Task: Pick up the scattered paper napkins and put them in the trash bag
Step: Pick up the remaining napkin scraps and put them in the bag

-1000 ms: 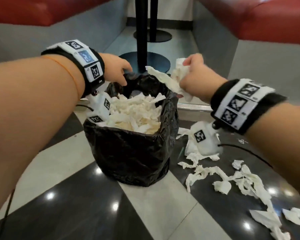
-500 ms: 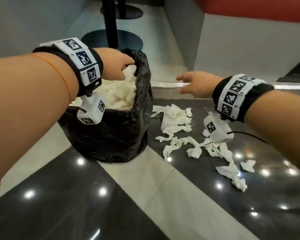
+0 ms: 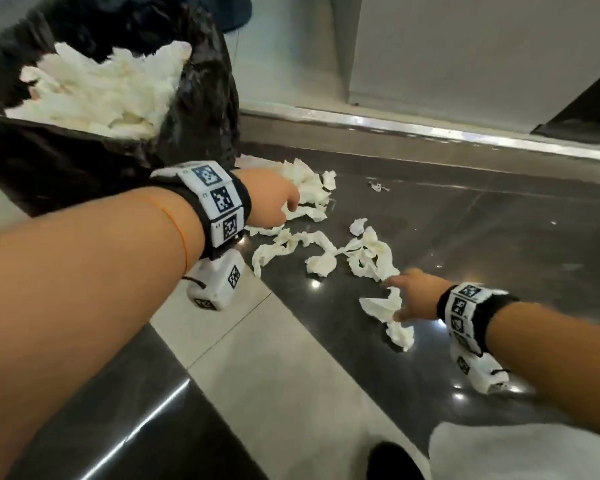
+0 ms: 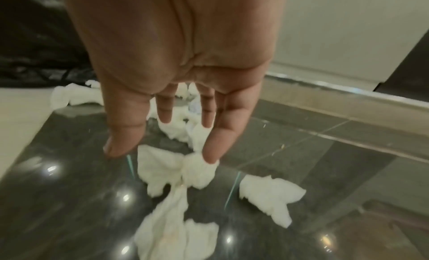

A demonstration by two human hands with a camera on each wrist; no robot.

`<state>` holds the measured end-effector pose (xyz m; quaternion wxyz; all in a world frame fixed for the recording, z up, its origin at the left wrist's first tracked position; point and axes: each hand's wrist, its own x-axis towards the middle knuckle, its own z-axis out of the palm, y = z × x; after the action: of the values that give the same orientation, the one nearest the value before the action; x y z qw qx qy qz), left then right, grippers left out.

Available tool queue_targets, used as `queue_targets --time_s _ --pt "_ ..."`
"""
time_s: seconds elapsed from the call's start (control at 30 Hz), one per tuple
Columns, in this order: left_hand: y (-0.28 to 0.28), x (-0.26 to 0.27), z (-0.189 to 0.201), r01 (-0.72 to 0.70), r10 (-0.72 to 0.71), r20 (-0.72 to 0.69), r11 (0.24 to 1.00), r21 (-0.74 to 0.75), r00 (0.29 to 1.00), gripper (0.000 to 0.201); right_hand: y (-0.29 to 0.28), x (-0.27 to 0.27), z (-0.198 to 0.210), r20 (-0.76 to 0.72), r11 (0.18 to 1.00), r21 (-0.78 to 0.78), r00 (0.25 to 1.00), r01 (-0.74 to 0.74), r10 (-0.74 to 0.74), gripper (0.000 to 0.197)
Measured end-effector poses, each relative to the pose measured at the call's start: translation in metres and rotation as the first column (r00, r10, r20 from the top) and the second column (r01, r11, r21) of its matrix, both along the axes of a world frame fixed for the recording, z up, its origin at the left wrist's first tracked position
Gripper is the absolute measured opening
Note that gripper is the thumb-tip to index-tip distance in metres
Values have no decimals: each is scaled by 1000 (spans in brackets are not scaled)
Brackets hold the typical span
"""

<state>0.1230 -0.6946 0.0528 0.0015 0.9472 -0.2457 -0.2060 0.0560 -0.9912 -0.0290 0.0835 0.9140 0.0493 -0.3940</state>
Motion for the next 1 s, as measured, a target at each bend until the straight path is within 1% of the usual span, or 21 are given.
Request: queue_targets --time_s 0.07,0.13,0.17,0.27,0.33,0.37,0.4,0.43,0.5,0.53,0.57,0.6,0.63,0.67,0.73,0.77,0.8,0.83,0.9,0.93,1.0 --pt "-11 -7 -26 -99 99 -69 995 -3 993 30 -8 -2 -29 -45 999 38 999 -1 3 89" --pt "-18 -16 -52 -182 183 -145 983 19 972 29 -11 -5 -50 -75 998 60 997 -8 12 89" --pt "-21 -22 -64 -218 221 -179 975 37 959 30 -14 -6 -59 -62 997 69 997 -40 44 78" --pt "-27 -36 -89 -273 292 -218 955 115 931 28 -16 10 -74 37 964 150 975 -221 218 29" --pt "-32 -40 -93 -292 318 -220 946 143 922 27 -15 31 -71 99 937 281 977 -209 188 27" --pt "-34 -41 -93 -314 339 -226 939 142 913 27 -14 44 -67 139 917 372 985 -144 98 28" --pt "-36 -42 -93 -345 368 -234 929 137 900 27 -13 56 -63 163 878 477 986 -47 -36 27" --pt "-38 -43 -93 -377 396 -241 918 121 886 28 -12 67 -57 158 801 595 969 60 -191 24" --pt "-43 -47 -94 -411 418 -253 908 82 872 27 -9 80 -44 42 545 800 882 252 -470 16" --pt "-45 -49 -94 -406 409 -256 911 67 876 26 -7 84 -39 3 435 849 821 300 -571 21" --pt "-47 -51 -95 -384 385 -254 922 56 887 25 -5 89 -35 -4 376 871 770 316 -638 30" --pt "-49 -53 -97 -357 357 -245 933 46 902 25 -4 93 -36 28 378 874 747 304 -664 37" --pt "-50 -56 -100 -333 330 -236 942 27 914 24 -3 97 -40 88 454 841 752 296 -654 40" --pt "-50 -57 -103 -314 307 -223 950 8 925 23 -3 98 -47 133 559 770 779 308 -613 44" --pt "-46 -59 -110 -288 281 -207 958 -5 937 24 -2 98 -65 144 760 562 867 326 -478 72" --pt "-43 -59 -112 -271 267 -217 963 12 939 25 0 95 -75 138 844 445 908 299 -395 84" --pt "-41 -59 -114 -260 260 -230 965 33 938 26 2 90 -83 141 902 353 939 248 -313 85" --pt "-37 -57 -118 -262 265 -236 964 44 935 27 3 86 -89 153 933 299 955 199 -253 76" --pt "-32 -49 -123 -315 312 -238 949 27 920 26 5 84 -92 175 946 311 973 90 -150 42" --pt "-30 -45 -125 -347 339 -240 938 10 909 26 5 87 -89 171 930 362 976 66 -136 30" --pt "-31 -38 -130 -387 372 -237 922 -20 898 29 4 92 -81 126 850 507 964 139 -233 23"
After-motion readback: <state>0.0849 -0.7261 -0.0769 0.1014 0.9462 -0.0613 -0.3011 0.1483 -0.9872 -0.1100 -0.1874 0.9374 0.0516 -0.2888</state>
